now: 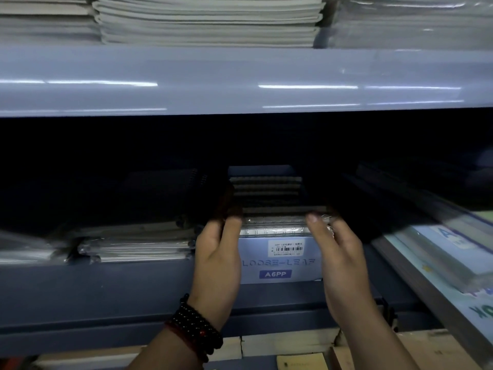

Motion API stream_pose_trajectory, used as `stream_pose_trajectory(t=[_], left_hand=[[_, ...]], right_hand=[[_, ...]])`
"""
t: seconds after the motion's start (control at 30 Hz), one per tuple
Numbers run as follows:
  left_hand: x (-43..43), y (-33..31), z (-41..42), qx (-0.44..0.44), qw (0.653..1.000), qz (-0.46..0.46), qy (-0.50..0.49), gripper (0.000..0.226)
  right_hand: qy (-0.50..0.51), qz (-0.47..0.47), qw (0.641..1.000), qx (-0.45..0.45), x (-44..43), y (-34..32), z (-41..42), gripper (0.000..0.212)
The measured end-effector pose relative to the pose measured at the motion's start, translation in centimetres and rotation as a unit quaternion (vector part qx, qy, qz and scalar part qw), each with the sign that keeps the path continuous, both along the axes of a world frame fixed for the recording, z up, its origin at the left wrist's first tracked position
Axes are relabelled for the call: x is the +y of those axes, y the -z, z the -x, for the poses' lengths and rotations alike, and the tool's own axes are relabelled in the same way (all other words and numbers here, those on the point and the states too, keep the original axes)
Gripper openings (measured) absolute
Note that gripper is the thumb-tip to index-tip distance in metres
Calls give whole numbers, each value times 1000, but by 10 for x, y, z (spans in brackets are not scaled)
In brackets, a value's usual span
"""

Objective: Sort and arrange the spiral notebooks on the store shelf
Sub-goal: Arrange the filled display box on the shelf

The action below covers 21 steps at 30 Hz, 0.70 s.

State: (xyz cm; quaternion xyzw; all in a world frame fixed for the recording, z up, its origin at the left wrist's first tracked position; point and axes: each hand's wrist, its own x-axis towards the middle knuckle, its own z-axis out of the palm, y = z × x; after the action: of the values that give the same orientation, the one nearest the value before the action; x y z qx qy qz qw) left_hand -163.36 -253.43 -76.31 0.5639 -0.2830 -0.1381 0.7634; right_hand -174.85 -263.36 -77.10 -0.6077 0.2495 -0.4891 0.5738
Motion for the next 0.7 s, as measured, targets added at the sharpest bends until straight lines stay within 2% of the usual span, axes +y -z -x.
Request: stream_pose_trajectory(t=[0.07,0.2,0.27,0.37,0.5,0.57,0.7], left_hand=[[-1,-1,-1,-36,999,14,-14,36],[-1,0,0,-54,997,42,-39,37],[1,-1,2,-61,996,34,-52,36],[3,-4,3,-36,997,29,-55,19],[7,-6,3,-11,999,16,-35,47],[7,-5,2,-9,999,18,-33,48],[8,-1,-1,14,999,31,-26,41]], right_hand=[[12,37,999,-5,0,1,0,27],[33,63,997,-23,4,0,1,20],[38,63,997,-25,5,1,1,25],[33,52,997,-45,6,0,1,32],[36,30,996,-70,7,-3,2,24],[38,35,996,-71,7,-4,2,17],[40,13,996,-81,6,-4,1,17]])
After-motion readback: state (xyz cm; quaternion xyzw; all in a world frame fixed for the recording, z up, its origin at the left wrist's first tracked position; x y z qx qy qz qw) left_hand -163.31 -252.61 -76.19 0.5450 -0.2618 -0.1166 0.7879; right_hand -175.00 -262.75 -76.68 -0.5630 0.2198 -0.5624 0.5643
